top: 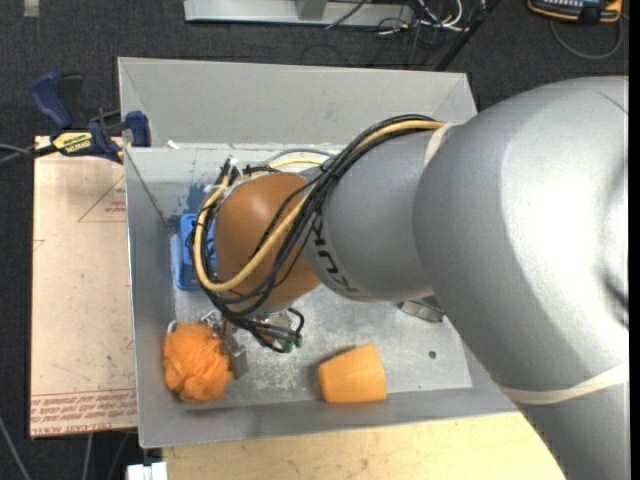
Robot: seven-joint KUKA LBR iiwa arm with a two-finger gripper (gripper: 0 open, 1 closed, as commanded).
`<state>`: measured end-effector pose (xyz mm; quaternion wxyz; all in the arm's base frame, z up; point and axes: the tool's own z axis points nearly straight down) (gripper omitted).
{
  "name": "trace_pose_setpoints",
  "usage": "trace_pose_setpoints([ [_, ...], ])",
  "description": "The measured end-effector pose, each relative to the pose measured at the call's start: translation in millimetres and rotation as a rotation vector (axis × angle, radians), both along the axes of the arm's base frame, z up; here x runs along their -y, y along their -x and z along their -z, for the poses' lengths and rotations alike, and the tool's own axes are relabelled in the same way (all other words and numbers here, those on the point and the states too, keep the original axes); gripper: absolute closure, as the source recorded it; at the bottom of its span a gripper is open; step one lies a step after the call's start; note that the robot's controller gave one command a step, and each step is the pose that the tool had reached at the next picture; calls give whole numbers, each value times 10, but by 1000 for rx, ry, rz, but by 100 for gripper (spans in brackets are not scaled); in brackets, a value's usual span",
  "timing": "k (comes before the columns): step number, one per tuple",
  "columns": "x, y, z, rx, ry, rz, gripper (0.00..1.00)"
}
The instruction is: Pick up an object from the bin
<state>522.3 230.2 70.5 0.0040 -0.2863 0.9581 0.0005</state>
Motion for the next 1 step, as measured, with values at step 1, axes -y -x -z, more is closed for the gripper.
trace_pose_setpoints([
  [1,-72,18,-457,-7,3,-7,100],
])
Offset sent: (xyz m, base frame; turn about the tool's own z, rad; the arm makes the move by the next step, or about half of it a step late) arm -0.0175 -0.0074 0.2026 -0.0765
